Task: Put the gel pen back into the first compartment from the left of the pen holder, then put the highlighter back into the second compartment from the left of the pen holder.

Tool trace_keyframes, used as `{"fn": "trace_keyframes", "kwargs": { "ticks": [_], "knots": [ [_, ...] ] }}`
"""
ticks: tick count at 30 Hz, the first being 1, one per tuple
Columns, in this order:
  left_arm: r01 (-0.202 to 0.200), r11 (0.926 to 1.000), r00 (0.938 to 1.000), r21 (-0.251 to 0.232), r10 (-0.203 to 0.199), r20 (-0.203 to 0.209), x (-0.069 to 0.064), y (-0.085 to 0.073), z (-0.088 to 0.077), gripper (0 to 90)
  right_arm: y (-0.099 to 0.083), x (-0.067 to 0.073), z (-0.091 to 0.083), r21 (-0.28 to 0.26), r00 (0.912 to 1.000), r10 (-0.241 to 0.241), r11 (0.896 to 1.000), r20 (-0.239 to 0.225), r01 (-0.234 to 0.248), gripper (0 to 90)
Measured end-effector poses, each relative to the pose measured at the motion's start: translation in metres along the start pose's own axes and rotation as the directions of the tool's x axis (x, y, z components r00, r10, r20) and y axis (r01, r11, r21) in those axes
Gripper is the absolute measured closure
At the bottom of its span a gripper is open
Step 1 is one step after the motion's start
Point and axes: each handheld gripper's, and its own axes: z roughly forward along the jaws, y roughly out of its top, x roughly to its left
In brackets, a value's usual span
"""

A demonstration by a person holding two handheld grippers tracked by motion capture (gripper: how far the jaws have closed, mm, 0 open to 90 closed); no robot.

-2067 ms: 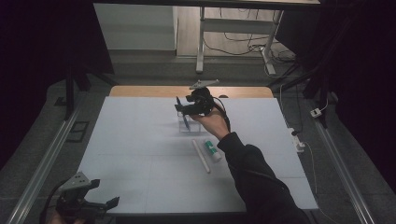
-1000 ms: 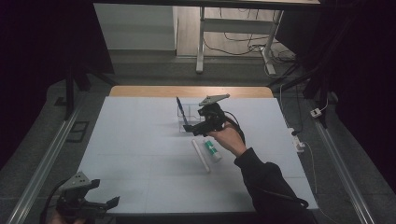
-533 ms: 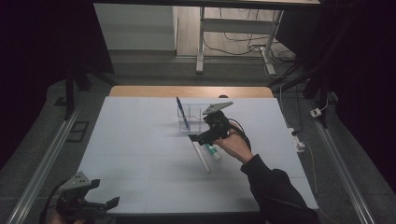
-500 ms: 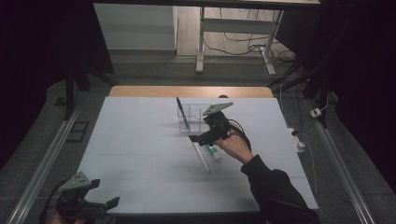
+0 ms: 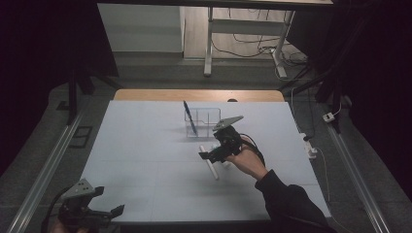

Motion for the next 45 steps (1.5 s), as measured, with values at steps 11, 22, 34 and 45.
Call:
{"fn": "trace_keyframes", "kwargs": {
  "ticks": [11, 22, 34, 45],
  "knots": [
    [-0.002, 1.0000, 1.0000, 0.002, 0.002, -0.002, -0.001, 0.000, 0.000, 1.3, -0.018, 0.007, -0.004, 0.031, 0.9997, 0.022, 0.999, -0.011, -0.021, 1.0],
    [-0.002, 1.0000, 1.0000, 0.001, 0.002, -0.002, -0.001, 0.000, 0.000, 1.3, -0.029, 0.013, -0.004, 0.071, 0.9993, 0.023, 0.997, -0.030, -0.021, 1.0],
    [-0.003, 1.0000, 1.0000, 0.004, 0.003, -0.003, -0.001, 0.000, 0.001, 1.4, -0.032, 0.020, 0.009, 0.116, 0.9998, -0.001, 0.993, -0.022, 0.004, 14.6],
    [-0.006, 1.0000, 1.0000, 0.004, 0.006, -0.003, -0.001, 0.000, 0.001, 1.5, -0.037, 0.019, 0.013, 0.166, 0.9958, -0.049, 0.984, -0.078, 0.061, 72.7]
  ]
}}
